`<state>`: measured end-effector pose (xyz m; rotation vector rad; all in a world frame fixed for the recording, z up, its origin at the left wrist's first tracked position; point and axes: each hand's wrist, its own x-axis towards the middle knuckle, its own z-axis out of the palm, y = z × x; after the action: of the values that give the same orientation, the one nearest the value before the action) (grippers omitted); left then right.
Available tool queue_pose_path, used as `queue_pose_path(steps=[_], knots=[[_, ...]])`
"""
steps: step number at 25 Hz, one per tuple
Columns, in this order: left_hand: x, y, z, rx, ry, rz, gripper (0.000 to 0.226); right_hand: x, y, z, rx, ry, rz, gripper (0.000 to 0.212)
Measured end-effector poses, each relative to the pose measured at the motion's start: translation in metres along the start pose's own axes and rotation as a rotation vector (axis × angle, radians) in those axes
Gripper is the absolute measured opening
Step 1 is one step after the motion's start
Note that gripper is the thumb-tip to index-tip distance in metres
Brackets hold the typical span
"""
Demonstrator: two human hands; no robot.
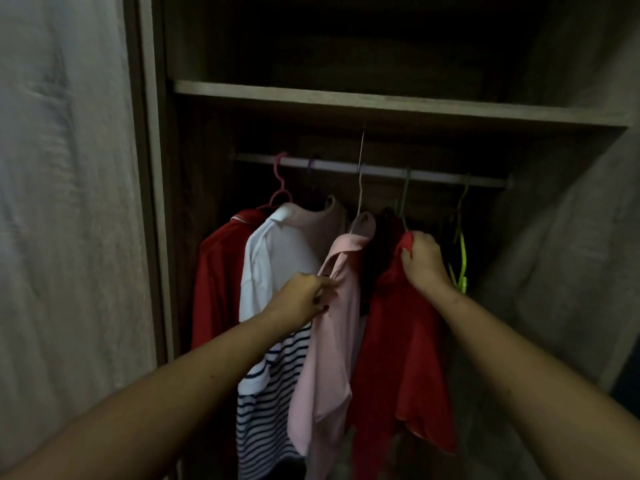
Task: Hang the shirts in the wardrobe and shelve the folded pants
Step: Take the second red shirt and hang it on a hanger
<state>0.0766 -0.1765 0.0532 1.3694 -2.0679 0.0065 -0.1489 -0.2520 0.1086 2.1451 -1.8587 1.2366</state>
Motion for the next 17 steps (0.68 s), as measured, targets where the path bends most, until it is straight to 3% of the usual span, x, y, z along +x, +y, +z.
queue_pose_path(steps=[3, 6, 9, 12, 17], knots=[[-0.019, 0.001, 0.002, -0.049, -0.009, -0.022, 0.046, -0.035, 0.004, 0.001, 0.01, 0.155, -0.168, 0.043], [-0.054, 0.0, -0.004, -0.15, 0.015, -0.07, 0.037, -0.076, -0.019, 0.002, 0.122, 0.253, -0.474, 0.037], [-0.091, -0.009, -0.029, -0.274, 0.119, -0.17, 0.03, -0.113, -0.069, 0.021, 0.31, 0.16, -0.617, 0.025], [-0.141, -0.037, -0.076, -0.221, 0.219, -0.271, 0.032, -0.147, -0.136, 0.057, 0.463, 0.047, -0.695, 0.022], [-0.268, -0.103, -0.167, -0.267, 0.335, -0.568, 0.025, -0.218, -0.271, 0.117, 0.64, -0.153, -0.863, 0.016]])
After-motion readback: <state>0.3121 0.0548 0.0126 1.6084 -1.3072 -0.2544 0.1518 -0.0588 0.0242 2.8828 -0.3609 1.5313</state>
